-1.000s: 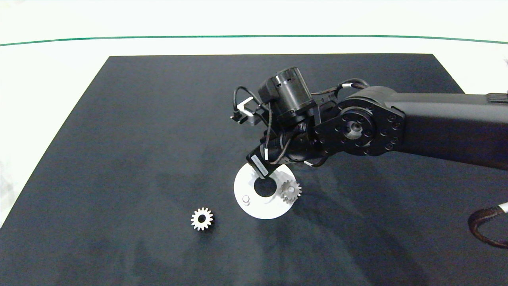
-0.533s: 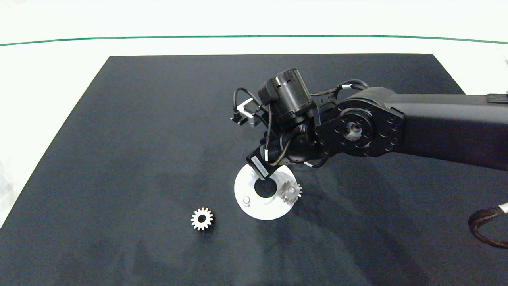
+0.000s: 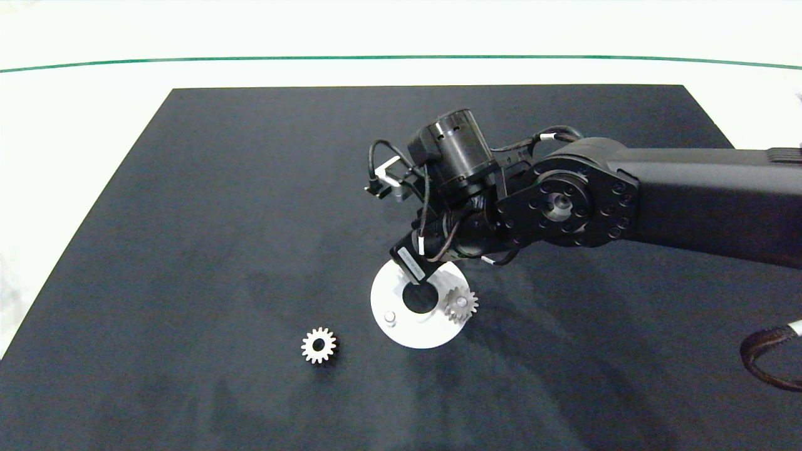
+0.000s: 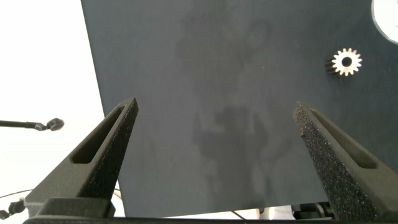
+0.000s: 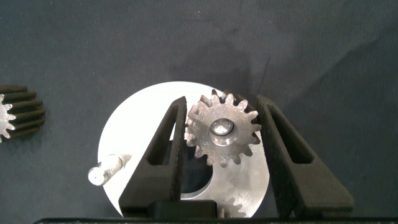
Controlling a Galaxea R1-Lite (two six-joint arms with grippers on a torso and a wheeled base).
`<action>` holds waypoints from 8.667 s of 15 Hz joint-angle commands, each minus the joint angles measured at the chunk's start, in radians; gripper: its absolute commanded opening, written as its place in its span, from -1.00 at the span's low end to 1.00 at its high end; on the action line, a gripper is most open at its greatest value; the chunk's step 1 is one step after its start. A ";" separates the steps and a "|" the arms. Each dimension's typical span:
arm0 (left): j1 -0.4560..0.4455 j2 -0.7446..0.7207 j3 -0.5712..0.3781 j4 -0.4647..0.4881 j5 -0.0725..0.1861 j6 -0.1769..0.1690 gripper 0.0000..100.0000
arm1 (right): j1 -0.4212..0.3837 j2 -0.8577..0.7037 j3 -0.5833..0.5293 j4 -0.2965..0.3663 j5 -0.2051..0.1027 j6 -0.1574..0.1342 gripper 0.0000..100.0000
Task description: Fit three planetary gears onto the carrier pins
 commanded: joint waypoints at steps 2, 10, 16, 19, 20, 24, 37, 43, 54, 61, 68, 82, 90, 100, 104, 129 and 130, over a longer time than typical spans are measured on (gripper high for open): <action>0.000 0.000 0.000 0.004 0.000 0.001 1.00 | 0.000 -0.001 0.000 0.001 -0.002 -0.002 -0.92; 0.000 0.000 0.000 0.004 0.000 0.001 1.00 | 0.002 -0.016 0.019 0.001 -0.002 -0.001 1.00; -0.002 0.000 0.002 0.004 0.000 0.001 1.00 | 0.007 -0.016 0.022 0.001 -0.002 -0.004 1.00; -0.002 0.000 0.002 0.004 0.000 0.001 1.00 | 0.007 -0.021 0.022 0.001 -0.002 -0.004 1.00; 0.000 0.000 0.000 0.004 0.000 0.001 1.00 | 0.010 -0.042 0.028 0.001 -0.002 -0.004 1.00; -0.002 0.000 0.002 0.004 0.000 0.001 1.00 | 0.010 -0.217 0.157 0.001 -0.005 -0.004 1.00; -0.152 0.205 -0.015 -0.272 -0.001 -0.048 1.00 | -0.024 -1.125 0.902 -0.172 0.016 -0.038 1.00; -0.295 0.322 -0.006 -0.270 -0.001 -0.051 1.00 | -0.035 -1.182 0.908 -0.169 0.016 -0.071 1.00; -0.557 0.369 0.382 -0.598 -0.003 0.053 1.00 | -0.035 -1.179 0.908 -0.175 0.018 -0.070 1.00; -0.651 0.497 0.373 -0.634 -0.004 0.138 1.00 | -0.035 -1.189 0.907 -0.177 0.018 -0.070 1.00; -0.643 0.636 0.353 -0.747 0.017 0.144 1.00 | -0.035 -1.206 0.902 -0.178 0.022 -0.071 1.00; -0.611 0.665 0.399 -0.793 0.017 0.153 1.00 | -0.033 -1.214 0.904 -0.190 0.024 -0.071 1.00; -0.598 0.676 0.460 -0.875 0.016 0.152 1.00 | -0.029 -1.209 0.907 -0.189 0.024 -0.073 1.00; -0.603 0.711 0.453 -0.901 0.014 0.152 0.81 | -0.026 -1.213 0.907 -0.189 0.024 -0.075 1.00; -0.603 0.713 0.457 -0.911 0.014 0.152 0.66 | -0.027 -1.214 0.907 -0.189 0.024 -0.075 1.00; -0.605 0.721 0.454 -0.881 0.062 0.162 -0.36 | -0.026 -1.220 0.905 -0.189 0.030 -0.073 1.00; -0.606 0.718 0.451 -0.862 0.062 0.162 -0.39 | -0.026 -1.220 0.905 -0.189 0.030 -0.073 1.00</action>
